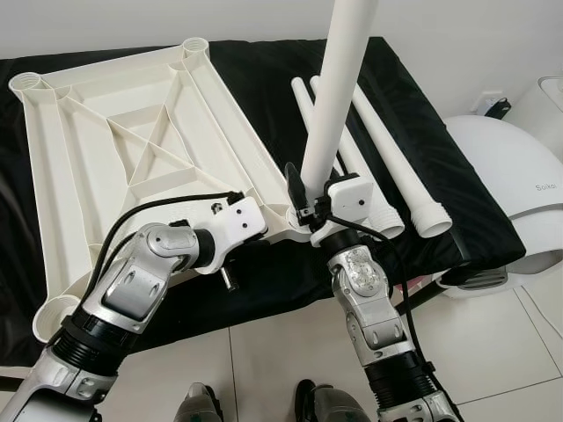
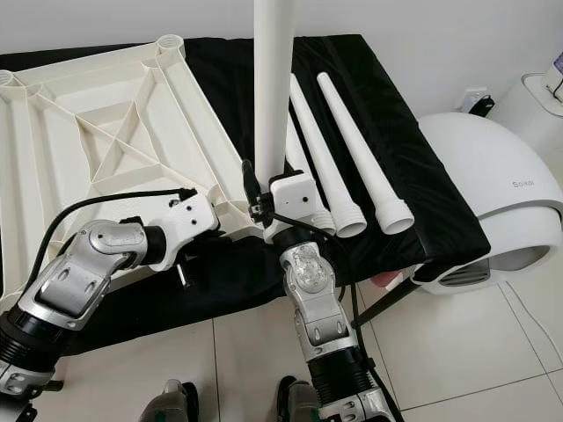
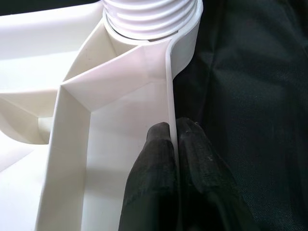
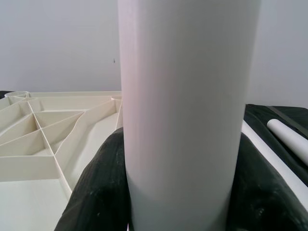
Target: Building children table
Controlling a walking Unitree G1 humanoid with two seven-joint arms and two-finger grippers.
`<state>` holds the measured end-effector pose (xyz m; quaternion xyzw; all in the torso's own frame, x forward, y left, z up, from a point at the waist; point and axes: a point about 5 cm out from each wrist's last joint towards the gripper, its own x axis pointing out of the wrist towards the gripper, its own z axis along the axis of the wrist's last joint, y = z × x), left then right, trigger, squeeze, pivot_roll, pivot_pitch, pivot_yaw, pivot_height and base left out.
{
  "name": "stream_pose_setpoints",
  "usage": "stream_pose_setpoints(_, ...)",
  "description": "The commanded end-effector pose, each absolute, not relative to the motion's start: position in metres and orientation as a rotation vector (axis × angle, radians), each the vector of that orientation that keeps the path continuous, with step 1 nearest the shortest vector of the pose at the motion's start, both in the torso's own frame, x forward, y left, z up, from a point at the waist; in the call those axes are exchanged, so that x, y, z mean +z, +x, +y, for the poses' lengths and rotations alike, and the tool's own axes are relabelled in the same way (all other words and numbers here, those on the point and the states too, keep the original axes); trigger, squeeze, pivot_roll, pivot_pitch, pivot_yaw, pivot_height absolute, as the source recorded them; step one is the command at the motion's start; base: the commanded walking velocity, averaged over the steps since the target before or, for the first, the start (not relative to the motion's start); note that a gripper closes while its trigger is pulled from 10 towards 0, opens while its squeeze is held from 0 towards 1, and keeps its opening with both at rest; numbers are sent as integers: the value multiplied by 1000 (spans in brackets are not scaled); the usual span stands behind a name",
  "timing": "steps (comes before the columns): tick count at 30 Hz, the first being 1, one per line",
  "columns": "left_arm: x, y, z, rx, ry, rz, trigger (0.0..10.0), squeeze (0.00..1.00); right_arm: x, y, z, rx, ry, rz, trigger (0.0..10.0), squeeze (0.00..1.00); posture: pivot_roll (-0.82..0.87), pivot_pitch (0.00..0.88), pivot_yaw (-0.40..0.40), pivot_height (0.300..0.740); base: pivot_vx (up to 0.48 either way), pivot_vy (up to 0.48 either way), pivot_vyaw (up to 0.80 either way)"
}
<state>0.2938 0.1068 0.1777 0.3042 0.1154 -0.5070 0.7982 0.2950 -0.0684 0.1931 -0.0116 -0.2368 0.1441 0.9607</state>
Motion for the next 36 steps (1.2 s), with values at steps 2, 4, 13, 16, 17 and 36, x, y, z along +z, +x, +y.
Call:
stream_pose_setpoints(2,178,295,109,-1064,683,241,10000,0,172,301,-95,139,-11,-367,10000,0,54,188,-33,740,0,0,0)
stream_pose_setpoints(4,178,295,110,-1063,683,241,10000,0,173,302,-95,137,-9,-372,10000,0,54,188,-32,740,0,0,0)
stream_pose_setpoints(13,179,295,109,-1063,682,239,10000,0,175,301,-93,170,-5,-388,10000,357,53,187,-34,740,0,0,0)
stream_pose_setpoints(16,178,295,109,-1063,683,239,10000,0,175,300,-92,171,-9,-393,10000,357,53,187,-34,740,0,0,0)
stream_pose_setpoints(17,178,295,109,-1064,682,238,10000,0,176,300,-92,178,-9,-396,10000,0,53,187,-34,740,0,0,0)
stream_pose_setpoints(36,179,296,109,-1054,681,233,10000,0,183,304,-91,229,19,-435,0,0,56,177,-43,740,0,0,0)
